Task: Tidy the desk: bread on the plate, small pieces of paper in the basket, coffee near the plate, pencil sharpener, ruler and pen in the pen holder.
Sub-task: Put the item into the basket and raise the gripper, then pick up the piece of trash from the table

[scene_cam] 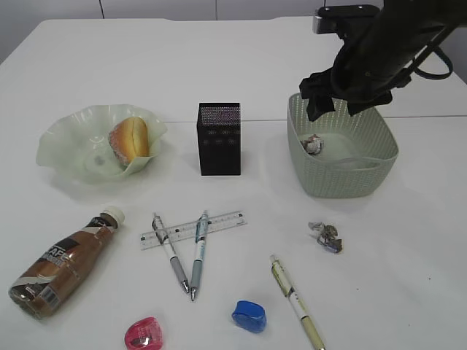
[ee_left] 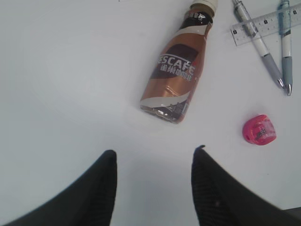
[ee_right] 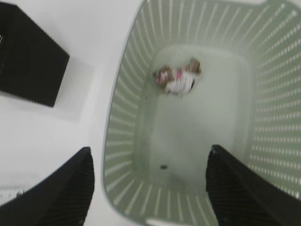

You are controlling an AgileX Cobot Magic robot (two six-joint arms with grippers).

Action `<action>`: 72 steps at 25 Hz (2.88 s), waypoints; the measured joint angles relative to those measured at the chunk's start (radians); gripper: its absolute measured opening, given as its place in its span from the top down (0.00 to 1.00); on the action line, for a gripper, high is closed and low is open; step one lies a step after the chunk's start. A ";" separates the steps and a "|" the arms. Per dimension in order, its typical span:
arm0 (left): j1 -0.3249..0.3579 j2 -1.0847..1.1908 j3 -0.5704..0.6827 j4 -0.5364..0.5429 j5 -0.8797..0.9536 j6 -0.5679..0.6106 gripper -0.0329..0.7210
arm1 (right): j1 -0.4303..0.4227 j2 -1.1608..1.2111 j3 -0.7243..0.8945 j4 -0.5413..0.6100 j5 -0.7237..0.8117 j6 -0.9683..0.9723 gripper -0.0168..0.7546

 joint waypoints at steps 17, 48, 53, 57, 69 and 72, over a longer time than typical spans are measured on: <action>0.000 0.000 0.000 0.000 -0.018 0.000 0.45 | 0.113 -0.190 0.412 0.067 0.077 -0.063 0.29; 0.000 0.000 0.000 0.000 -0.022 0.000 0.45 | 0.078 -0.037 0.586 0.102 -0.344 0.004 0.29; 0.000 0.000 0.000 0.000 -0.033 0.000 0.45 | 0.078 -0.028 0.586 0.100 -0.342 0.004 0.30; 0.000 0.000 0.000 0.000 -0.037 0.000 0.45 | 0.078 -0.028 0.586 0.098 -0.342 0.002 0.42; 0.000 0.000 0.000 0.000 -0.038 0.000 0.47 | 0.078 -0.028 0.586 0.098 -0.288 -0.014 0.86; 0.000 0.000 0.000 0.000 -0.039 0.000 0.47 | 0.078 -0.043 0.586 0.098 -0.275 -0.027 0.87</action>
